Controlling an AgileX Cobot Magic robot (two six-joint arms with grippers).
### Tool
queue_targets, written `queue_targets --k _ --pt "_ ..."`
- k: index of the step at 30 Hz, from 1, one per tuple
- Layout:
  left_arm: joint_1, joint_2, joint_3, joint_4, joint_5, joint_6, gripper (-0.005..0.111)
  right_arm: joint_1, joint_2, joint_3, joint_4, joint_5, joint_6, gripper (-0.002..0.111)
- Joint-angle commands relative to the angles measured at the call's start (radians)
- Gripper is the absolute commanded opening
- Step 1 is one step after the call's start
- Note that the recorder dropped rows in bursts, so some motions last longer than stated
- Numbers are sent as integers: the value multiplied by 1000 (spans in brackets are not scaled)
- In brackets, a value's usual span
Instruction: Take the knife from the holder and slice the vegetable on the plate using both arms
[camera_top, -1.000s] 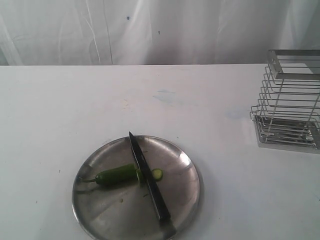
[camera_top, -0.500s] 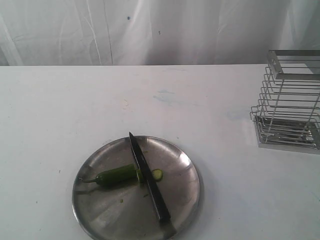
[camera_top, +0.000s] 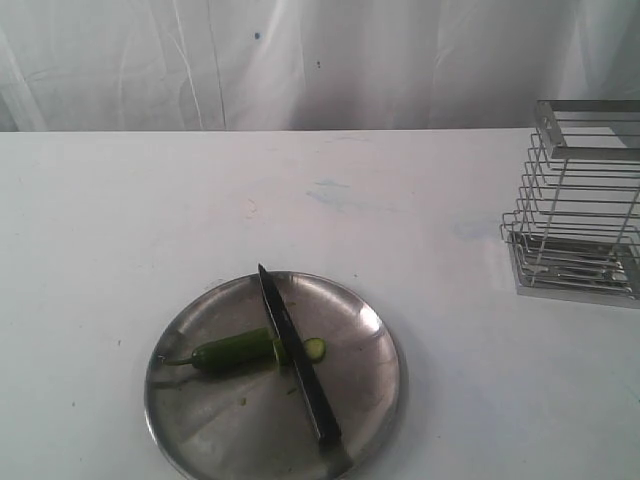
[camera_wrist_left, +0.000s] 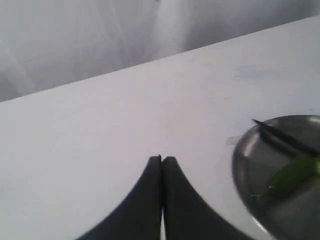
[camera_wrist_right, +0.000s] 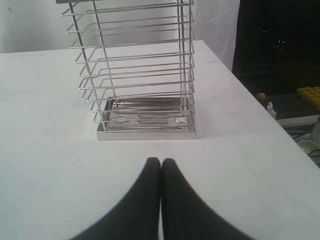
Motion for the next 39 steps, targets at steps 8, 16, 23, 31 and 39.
queue_targets --k 8,16,23,31,39 --pt "149 -248 370 -12 -70 -339 0 -3 -6 5 -8 1 -10 0" --pt "203 -248 370 11 46 -205 0 -3 -6 5 -8 -1 -10 0" --pt "203 -248 370 11 24 -208 0 -3 -6 5 -8 -1 -10 0" --pt "203 -248 370 11 24 -208 0 -3 -6 5 -8 -1 -10 0" --pt "203 -248 370 2 13 -210 0 -3 -6 5 -8 -1 -10 0"
